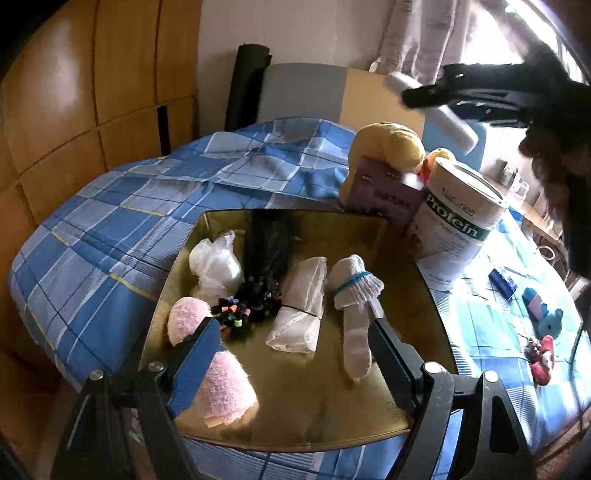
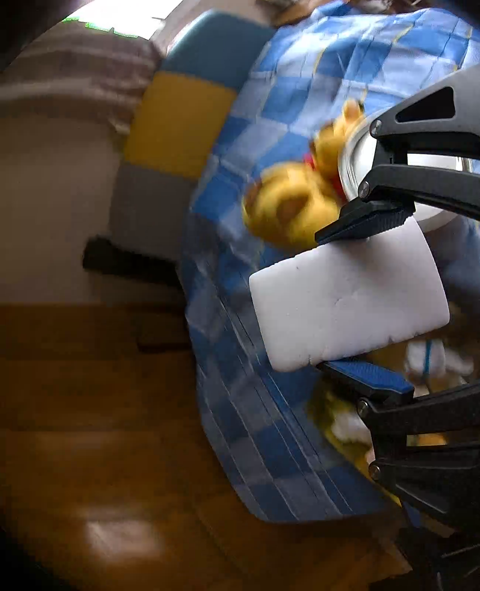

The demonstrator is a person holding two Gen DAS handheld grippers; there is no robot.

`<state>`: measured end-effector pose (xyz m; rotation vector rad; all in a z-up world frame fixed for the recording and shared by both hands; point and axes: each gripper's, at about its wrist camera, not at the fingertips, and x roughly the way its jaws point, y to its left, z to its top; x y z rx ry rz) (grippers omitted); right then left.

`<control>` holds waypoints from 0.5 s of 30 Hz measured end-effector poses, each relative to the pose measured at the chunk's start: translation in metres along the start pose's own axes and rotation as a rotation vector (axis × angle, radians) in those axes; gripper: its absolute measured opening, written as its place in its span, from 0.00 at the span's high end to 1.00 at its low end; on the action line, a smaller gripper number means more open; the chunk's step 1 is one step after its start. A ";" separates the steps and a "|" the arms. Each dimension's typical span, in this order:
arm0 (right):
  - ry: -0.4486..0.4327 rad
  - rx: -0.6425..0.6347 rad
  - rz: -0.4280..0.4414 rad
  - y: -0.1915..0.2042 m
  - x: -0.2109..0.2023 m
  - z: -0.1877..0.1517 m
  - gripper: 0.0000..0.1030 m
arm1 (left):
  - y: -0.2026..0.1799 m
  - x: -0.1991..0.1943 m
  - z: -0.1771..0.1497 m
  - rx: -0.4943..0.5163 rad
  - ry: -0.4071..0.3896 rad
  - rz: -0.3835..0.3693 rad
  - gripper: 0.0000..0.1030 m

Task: Organize soft objects
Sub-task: 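Carry the white foam block into the gold tray and open the right tool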

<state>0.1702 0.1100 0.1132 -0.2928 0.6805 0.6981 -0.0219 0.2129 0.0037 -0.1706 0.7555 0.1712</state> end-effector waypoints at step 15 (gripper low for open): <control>0.259 0.166 0.103 0.059 0.080 -0.073 0.41 | 0.018 0.001 -0.009 -0.043 0.005 0.034 0.20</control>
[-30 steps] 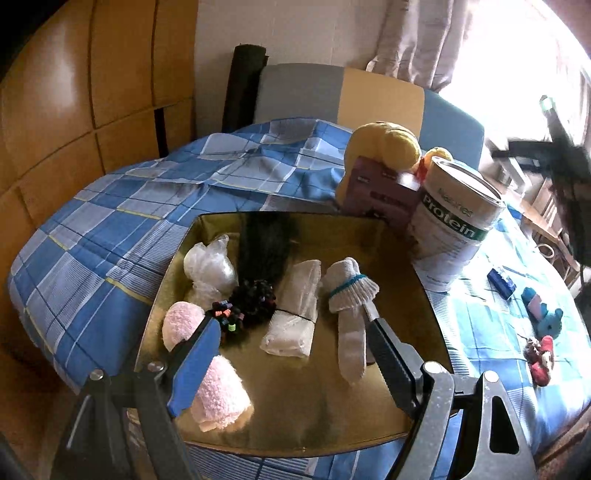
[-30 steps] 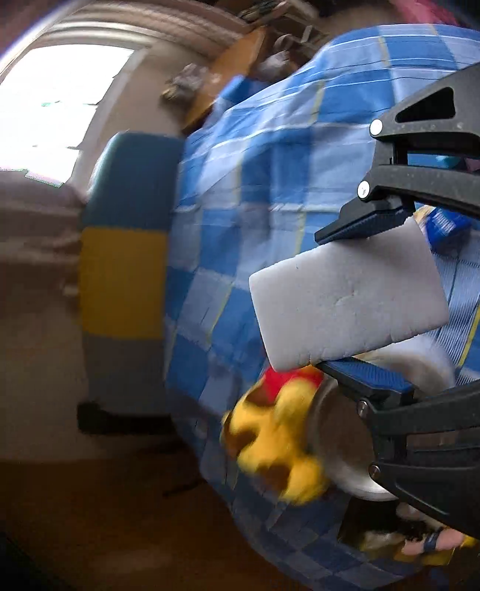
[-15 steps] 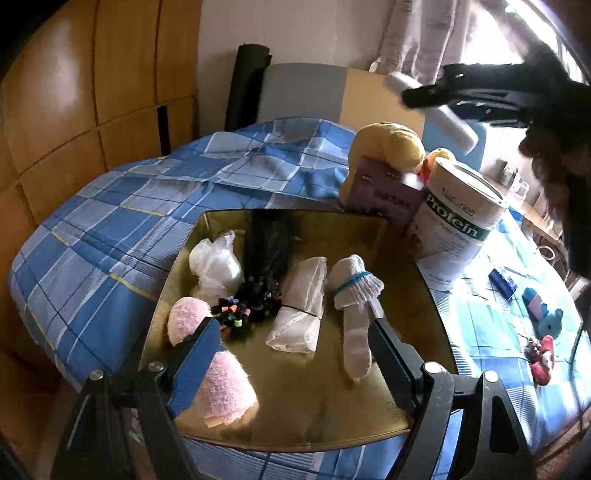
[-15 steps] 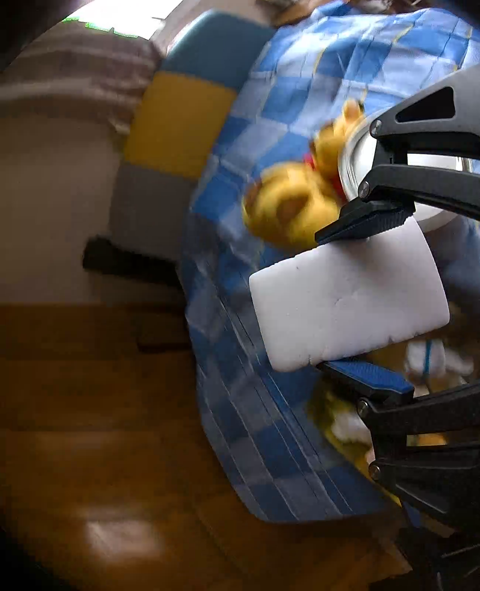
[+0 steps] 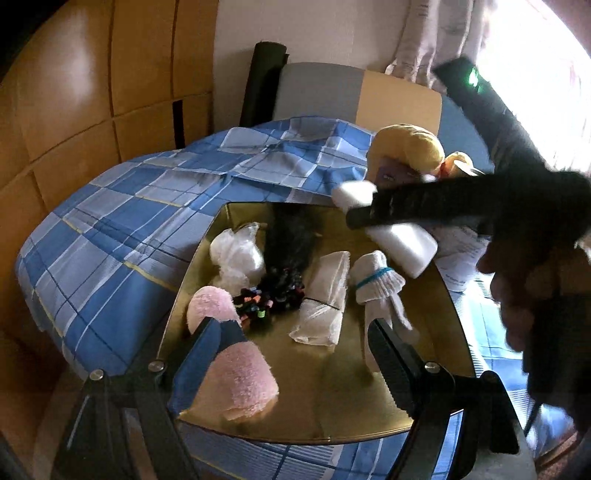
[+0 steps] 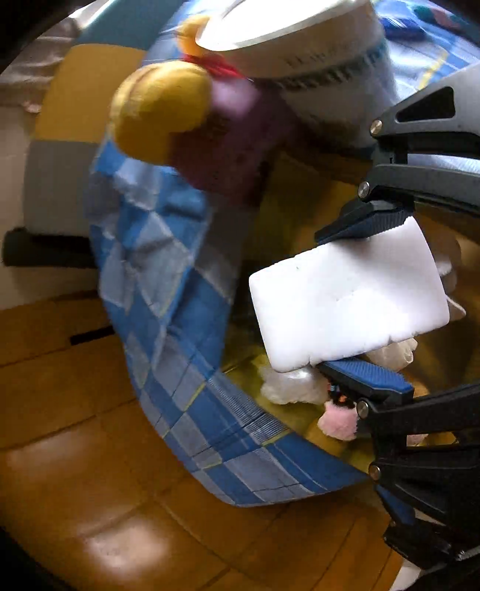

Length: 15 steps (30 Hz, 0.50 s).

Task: Organize soft objects
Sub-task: 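Carry the white foam block into the gold tray and open the right tool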

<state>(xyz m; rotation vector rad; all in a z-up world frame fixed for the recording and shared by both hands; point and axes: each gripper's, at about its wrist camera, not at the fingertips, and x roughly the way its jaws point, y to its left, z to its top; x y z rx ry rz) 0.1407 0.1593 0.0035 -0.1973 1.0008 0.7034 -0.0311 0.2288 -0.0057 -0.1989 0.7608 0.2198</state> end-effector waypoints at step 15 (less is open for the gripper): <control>0.047 0.089 -0.032 -0.016 0.025 -0.020 0.35 | 0.010 0.012 -0.007 -0.033 0.039 0.039 0.16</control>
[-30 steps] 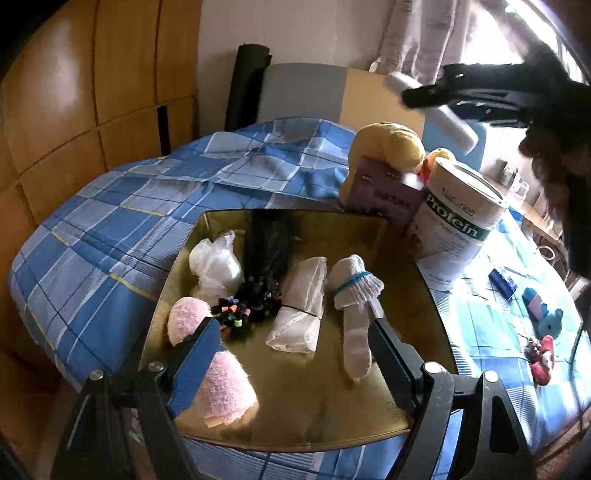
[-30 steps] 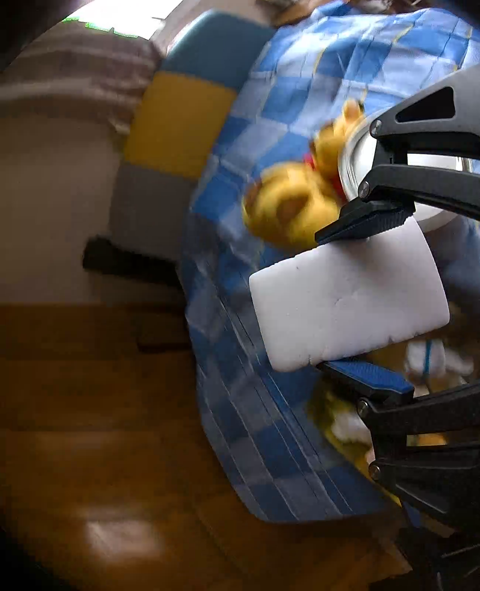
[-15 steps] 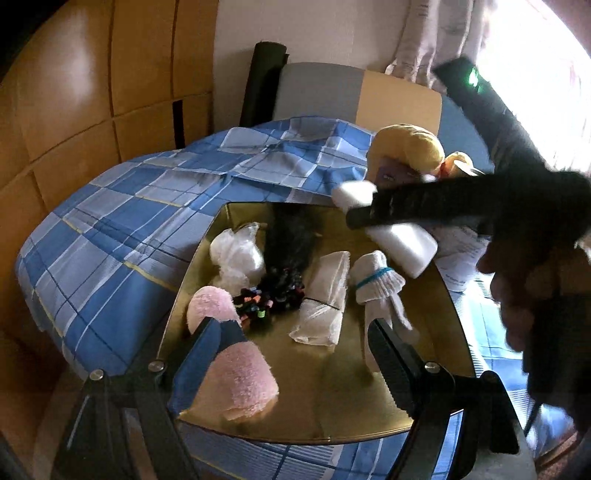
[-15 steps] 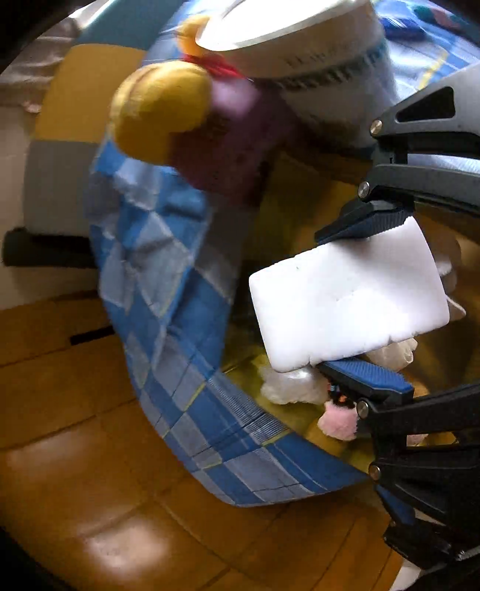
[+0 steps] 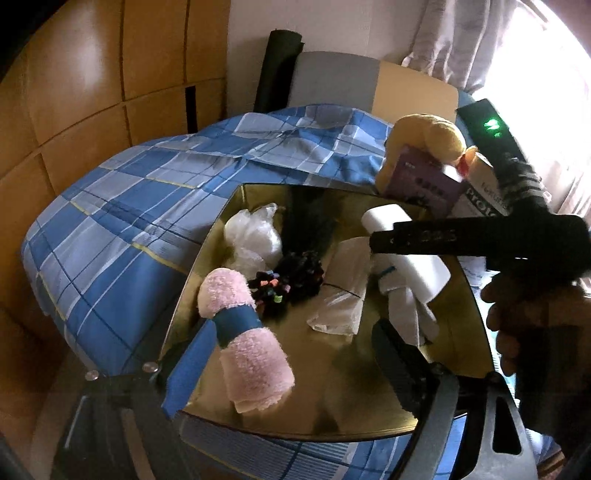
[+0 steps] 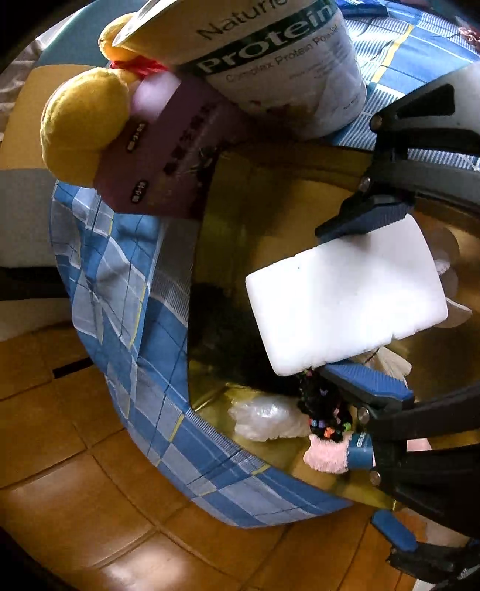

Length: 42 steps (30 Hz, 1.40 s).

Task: Organize soft objects
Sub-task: 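Carry the white foam block into the gold tray and open the right tool, then reach the left tool to the red Christmas sock and grasp it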

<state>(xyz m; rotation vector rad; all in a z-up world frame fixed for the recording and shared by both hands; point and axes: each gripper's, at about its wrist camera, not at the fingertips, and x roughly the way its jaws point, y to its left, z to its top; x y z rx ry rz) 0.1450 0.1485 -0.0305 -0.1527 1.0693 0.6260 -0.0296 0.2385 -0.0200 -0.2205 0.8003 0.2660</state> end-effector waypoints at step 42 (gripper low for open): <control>-0.518 0.679 -0.435 -0.319 -0.260 -0.179 0.31 | -0.160 -0.047 0.014 0.386 -0.043 -0.382 0.18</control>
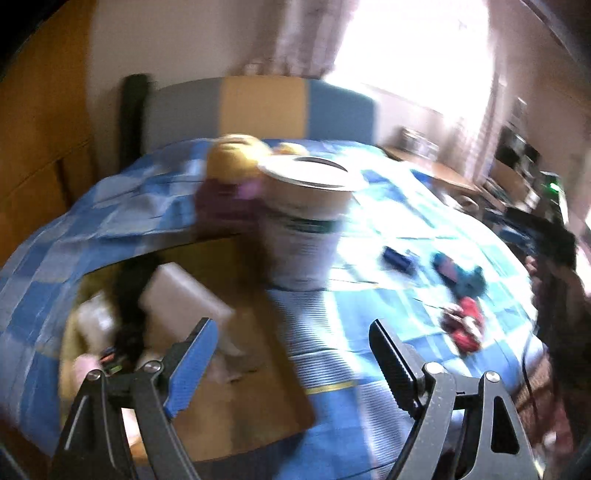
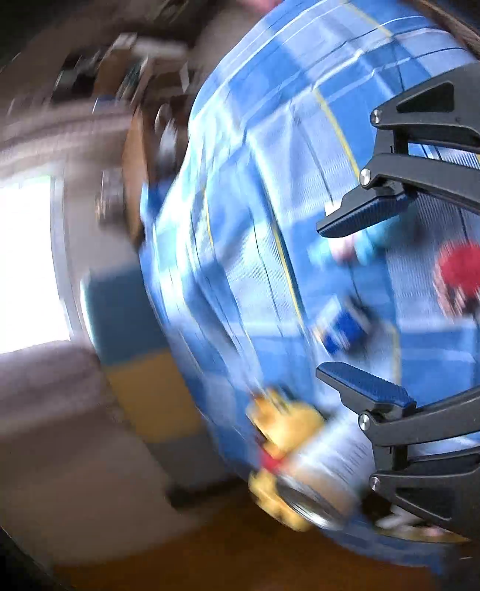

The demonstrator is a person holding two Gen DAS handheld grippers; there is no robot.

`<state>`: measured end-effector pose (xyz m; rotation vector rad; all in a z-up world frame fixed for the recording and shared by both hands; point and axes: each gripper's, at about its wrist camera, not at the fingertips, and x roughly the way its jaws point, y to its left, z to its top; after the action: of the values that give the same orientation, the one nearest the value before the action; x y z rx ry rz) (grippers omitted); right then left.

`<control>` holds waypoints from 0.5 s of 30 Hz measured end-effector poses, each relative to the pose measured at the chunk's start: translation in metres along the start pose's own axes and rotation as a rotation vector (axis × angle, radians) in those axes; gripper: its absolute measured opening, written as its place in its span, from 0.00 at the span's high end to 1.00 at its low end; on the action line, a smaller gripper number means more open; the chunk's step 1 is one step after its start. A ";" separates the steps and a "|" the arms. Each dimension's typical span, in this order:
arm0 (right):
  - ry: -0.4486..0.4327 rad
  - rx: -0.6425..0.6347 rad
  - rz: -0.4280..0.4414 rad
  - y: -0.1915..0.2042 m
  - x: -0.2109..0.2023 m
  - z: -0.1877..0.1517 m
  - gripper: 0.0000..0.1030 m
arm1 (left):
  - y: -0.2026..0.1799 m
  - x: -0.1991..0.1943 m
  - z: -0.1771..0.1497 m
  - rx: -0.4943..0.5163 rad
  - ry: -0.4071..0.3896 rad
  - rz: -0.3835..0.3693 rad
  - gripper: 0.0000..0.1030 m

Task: Organize soft objects
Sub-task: 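Reach the left tool to the red Christmas sock and grasp it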

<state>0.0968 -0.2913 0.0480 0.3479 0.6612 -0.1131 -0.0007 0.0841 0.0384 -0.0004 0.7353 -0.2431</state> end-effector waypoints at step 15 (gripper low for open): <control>0.021 0.459 -0.038 -0.112 0.013 -0.019 0.31 | -0.178 0.108 -0.005 0.269 0.257 -0.397 0.59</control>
<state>0.0720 -0.3895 -0.0053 0.7785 0.6595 -0.2996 0.0344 -0.1125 -0.0216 0.1441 0.9510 -0.7302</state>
